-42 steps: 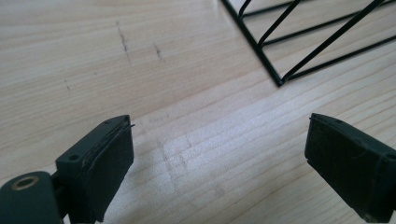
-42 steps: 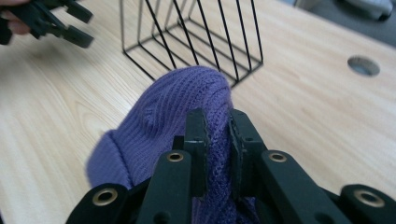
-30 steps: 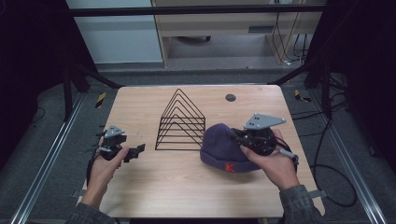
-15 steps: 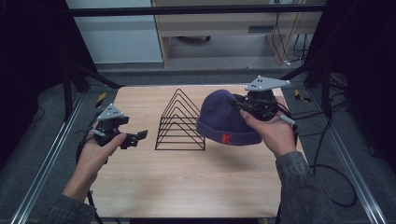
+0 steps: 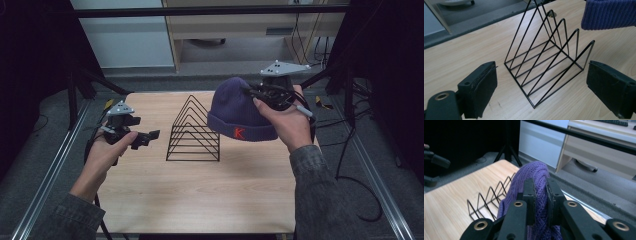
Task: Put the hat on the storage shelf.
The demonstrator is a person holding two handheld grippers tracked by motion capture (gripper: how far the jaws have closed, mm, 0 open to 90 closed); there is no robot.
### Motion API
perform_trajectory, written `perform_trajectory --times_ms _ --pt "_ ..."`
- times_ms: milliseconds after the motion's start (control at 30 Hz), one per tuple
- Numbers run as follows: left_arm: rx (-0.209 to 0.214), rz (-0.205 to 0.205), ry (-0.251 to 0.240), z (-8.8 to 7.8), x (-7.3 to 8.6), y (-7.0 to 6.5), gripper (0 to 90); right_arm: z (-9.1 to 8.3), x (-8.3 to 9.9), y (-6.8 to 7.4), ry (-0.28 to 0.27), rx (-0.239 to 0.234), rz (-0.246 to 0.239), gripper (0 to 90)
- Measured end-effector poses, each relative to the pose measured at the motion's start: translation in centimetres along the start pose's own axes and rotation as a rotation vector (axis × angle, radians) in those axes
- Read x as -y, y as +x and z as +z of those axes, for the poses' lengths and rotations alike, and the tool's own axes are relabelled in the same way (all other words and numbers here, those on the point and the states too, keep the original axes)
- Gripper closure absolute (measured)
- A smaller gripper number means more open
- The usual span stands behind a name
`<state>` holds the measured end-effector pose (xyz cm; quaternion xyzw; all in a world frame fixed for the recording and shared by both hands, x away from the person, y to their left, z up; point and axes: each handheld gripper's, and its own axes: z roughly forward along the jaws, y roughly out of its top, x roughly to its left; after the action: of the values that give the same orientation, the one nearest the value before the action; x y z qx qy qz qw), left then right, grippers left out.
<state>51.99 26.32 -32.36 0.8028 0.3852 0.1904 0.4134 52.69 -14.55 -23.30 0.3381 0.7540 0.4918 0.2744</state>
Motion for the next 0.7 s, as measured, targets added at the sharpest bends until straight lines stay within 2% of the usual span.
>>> perform_trajectory --times_ms 167,333,467,700 --pt "0.008 0.020 -0.032 -0.1 -1.0 -0.2 8.8 -0.1 -1.7 0.7 -0.049 0.002 -0.006 80.0" --pt "0.033 0.041 -0.055 -0.2 -2.2 -0.6 9.4 -0.1 -3.7 1.2 -0.056 -0.003 -0.027 80.0" --pt "0.062 0.075 -0.053 -0.1 -2.9 -1.0 9.4 0.2 -5.1 1.9 -0.078 -0.030 -0.038 80.0" --pt "0.093 0.098 -0.073 0.3 -3.3 -1.5 9.4 1.4 -6.9 3.6 -0.098 -0.068 -0.057 79.9"
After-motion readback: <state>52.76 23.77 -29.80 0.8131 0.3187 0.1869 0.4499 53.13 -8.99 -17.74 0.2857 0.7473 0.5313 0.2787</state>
